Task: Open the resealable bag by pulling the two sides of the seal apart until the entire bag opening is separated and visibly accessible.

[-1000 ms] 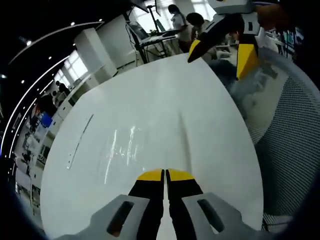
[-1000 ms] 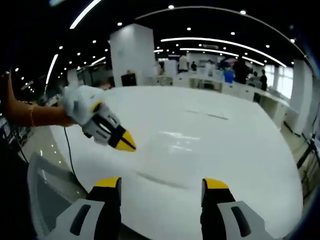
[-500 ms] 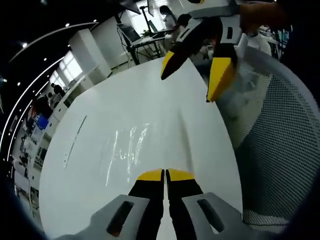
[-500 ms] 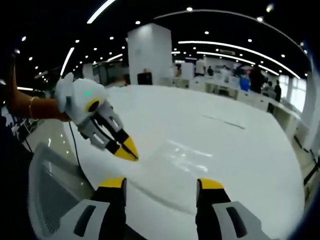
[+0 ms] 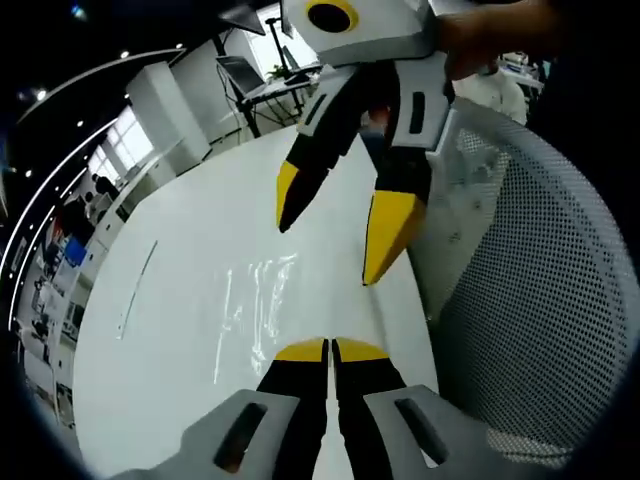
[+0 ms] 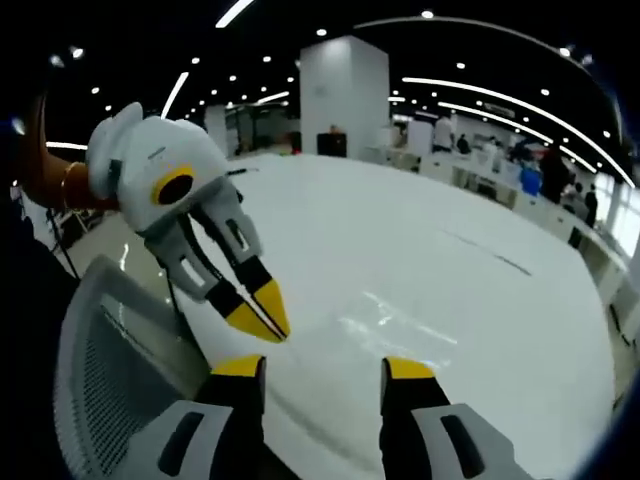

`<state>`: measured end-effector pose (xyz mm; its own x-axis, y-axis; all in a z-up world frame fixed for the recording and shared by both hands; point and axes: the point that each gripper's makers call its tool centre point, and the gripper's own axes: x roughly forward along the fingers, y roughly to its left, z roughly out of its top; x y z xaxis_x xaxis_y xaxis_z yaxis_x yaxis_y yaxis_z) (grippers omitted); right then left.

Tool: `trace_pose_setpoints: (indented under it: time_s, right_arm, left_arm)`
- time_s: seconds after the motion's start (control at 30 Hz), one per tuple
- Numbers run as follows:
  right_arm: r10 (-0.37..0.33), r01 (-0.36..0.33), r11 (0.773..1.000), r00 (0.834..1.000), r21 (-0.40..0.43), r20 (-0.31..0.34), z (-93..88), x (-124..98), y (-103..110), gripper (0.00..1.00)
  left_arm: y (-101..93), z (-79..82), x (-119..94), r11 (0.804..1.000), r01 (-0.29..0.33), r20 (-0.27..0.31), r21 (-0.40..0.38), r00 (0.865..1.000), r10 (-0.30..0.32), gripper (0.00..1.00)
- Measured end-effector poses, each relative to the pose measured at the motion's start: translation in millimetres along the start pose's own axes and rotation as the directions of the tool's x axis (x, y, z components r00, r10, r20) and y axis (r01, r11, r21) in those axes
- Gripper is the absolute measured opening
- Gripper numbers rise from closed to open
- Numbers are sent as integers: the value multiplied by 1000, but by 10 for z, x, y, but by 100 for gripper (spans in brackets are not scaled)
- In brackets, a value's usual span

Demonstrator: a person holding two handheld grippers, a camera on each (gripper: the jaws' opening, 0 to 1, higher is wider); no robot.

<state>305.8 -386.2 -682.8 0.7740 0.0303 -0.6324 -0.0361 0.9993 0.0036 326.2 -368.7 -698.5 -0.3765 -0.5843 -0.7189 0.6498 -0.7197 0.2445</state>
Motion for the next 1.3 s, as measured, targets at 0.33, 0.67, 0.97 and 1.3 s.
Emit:
trace_pose_setpoints:
  time_s: [0.33,0.67,0.97,1.3]
  right_arm:
    - [33,-35,999,999,-39,-29,-43,104,180,36]
    - [51,-56,994,997,-96,-56,-88,137,252,27]
    - [79,-89,987,994,-137,-76,-118,161,336,14]
    - [80,-102,971,991,-216,-109,-171,172,346,0]
  left_arm:
    - [-122,60,-66,999,20,-4,30,1000,-20,0]
    - [-170,135,-132,998,30,4,58,1000,-30,0]
    - [-234,165,-129,996,52,5,71,999,-53,0]
    - [-279,183,-109,995,65,9,71,998,-66,0]
